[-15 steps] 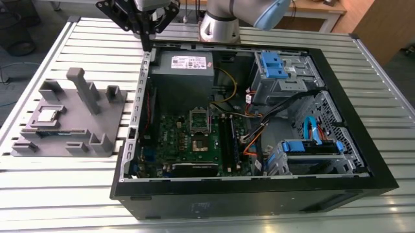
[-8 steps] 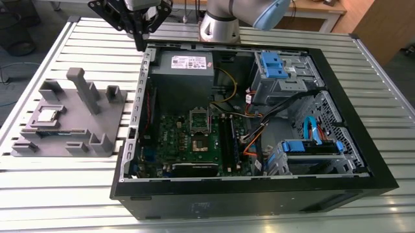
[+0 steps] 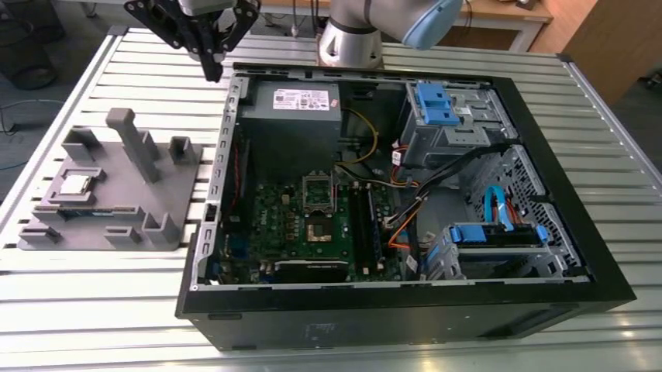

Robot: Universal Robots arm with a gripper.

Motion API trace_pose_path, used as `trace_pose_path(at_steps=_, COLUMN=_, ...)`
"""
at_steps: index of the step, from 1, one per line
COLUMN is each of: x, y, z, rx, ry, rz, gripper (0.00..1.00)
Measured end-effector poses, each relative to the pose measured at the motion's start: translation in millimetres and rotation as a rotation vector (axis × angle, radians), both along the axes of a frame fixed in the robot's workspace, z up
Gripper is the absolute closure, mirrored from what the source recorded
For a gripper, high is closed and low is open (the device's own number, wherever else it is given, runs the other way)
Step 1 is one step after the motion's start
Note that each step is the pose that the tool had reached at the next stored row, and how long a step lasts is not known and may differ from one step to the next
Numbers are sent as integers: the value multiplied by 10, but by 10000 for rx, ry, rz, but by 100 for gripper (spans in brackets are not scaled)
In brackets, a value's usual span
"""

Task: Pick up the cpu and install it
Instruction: 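Reach for the cpu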

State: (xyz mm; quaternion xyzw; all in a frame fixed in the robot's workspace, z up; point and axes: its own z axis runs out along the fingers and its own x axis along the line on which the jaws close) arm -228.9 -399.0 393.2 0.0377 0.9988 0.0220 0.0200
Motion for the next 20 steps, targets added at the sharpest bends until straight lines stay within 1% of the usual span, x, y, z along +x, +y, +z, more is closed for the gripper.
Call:
trace_pose_path(at_steps=4, x=-67, y=0, z=0, rx=0, ry=-23, rz=0, gripper=89)
trace_pose_path(at_steps=9, x=-124, y=0, z=0, rx=0, ry=-36, rz=-1, gripper=89)
trace_pose_path(at_steps=16, x=-132, y=0, z=0, rx=0, ry=-36, rz=0, gripper=89)
trace_pose_path(at_steps=20, x=-164, y=0, z=-1, rx=0, ry=-36, rz=0, gripper=89)
